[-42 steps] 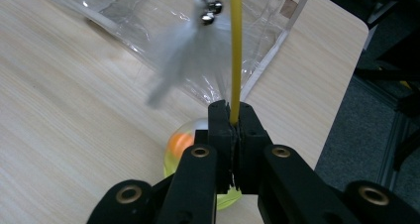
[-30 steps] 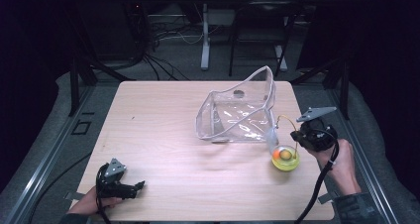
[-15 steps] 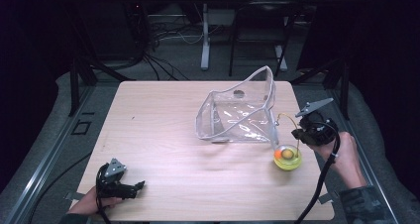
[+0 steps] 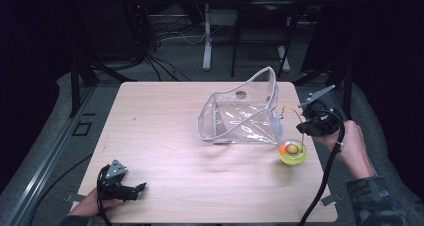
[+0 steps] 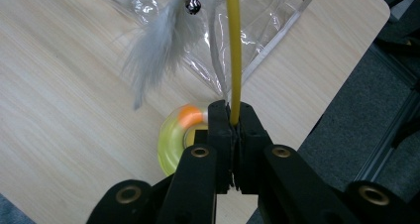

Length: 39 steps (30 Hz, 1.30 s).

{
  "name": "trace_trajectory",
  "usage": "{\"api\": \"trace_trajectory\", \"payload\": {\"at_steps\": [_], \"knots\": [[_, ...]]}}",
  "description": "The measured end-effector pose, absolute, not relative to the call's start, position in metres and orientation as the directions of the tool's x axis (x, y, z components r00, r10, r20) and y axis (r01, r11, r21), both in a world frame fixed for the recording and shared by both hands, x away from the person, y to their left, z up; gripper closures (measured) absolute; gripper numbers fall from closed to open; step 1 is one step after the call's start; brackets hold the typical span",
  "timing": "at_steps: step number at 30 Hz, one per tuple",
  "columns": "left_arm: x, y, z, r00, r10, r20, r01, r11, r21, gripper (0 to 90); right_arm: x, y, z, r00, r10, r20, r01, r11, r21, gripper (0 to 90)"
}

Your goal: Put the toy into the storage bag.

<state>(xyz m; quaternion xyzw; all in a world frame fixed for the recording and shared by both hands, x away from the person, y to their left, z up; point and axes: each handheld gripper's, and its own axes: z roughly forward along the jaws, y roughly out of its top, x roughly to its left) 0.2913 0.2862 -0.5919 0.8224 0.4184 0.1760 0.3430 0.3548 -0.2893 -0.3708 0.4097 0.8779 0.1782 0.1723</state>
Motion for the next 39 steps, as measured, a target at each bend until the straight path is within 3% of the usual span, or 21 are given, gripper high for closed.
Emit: {"api": "trace_trajectory", "payload": {"at_steps": [39], "knots": [[0.291, 0.286, -0.592, 0.589, 0.808, 0.001, 0.569, -0.416, 0.709, 0.2, 0.394, -0.285, -0.308, -0.622, 0.761, -0.184, 0.689, 0.644, 0.332, 87.9]]}}
